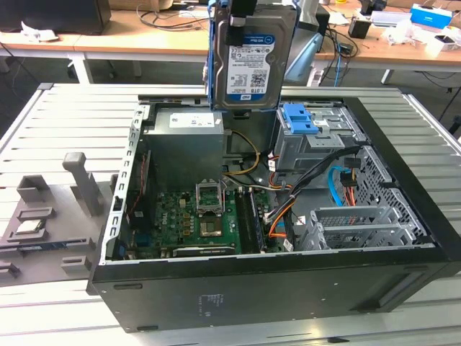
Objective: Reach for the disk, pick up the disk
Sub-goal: 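Pick up the disk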
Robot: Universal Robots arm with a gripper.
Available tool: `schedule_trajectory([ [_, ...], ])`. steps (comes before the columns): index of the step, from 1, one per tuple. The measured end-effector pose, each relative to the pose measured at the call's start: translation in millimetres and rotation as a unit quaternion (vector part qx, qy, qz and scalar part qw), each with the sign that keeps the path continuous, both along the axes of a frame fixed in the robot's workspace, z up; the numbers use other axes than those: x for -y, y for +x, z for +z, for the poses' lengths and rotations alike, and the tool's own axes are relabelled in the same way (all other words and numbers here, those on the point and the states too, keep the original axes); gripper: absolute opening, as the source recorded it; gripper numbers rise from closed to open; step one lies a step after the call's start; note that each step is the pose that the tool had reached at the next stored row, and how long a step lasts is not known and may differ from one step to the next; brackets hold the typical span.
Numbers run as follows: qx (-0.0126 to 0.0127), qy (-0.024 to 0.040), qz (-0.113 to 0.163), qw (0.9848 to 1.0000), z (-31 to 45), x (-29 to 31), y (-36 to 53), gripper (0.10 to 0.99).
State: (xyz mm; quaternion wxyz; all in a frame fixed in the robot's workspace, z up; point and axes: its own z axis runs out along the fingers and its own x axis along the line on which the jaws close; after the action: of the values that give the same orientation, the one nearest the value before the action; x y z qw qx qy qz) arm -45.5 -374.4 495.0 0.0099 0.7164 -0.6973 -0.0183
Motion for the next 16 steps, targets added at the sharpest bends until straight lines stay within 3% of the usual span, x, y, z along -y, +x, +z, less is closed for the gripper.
schedule_trajectory([
  [8, 0.0, 0.0, 0.0, 1.0, 0.0, 11.9, 1.1, 0.369],
  [16, 0.0, 0.0, 0.0, 1.0, 0.0, 18.5, 2.1, 0.369],
])
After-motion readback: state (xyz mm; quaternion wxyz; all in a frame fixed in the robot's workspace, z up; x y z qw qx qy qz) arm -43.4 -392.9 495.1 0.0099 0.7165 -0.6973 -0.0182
